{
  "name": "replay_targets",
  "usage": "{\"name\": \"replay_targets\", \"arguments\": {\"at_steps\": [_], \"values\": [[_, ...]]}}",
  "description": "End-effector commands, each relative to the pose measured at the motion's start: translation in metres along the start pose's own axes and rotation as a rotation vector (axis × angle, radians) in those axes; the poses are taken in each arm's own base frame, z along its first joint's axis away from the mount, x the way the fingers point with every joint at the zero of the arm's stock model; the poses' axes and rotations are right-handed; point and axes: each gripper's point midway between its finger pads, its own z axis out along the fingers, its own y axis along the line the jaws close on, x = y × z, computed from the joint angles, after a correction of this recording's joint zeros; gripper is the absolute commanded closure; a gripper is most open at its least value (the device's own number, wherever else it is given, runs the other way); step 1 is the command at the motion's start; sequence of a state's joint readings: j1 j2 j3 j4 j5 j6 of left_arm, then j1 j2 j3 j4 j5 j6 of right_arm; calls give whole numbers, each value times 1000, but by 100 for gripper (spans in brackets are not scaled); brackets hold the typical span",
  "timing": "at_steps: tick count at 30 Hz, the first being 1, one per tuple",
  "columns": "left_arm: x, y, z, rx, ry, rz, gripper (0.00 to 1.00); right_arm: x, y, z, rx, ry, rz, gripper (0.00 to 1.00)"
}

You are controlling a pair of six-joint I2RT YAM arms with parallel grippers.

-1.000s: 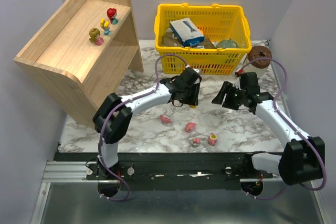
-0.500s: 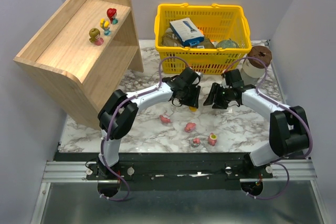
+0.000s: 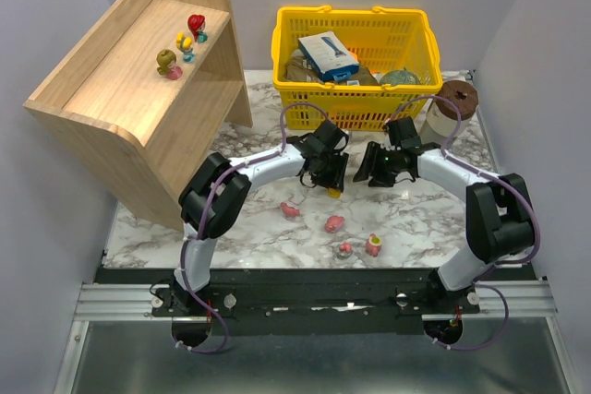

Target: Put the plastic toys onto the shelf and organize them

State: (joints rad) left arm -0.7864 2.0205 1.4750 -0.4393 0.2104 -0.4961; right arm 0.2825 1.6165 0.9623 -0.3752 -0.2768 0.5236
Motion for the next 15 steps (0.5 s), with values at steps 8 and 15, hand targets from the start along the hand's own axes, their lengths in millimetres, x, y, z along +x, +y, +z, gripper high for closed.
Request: {"name": "replay_targets", "arguments": {"at_steps": [8, 15], "values": [[-12, 0, -8, 28, -67, 35, 35, -5, 14, 9, -9, -10, -50, 40], [-26, -1, -29, 31, -134, 30, 28, 12, 23, 15, -12, 11, -109, 40]]}}
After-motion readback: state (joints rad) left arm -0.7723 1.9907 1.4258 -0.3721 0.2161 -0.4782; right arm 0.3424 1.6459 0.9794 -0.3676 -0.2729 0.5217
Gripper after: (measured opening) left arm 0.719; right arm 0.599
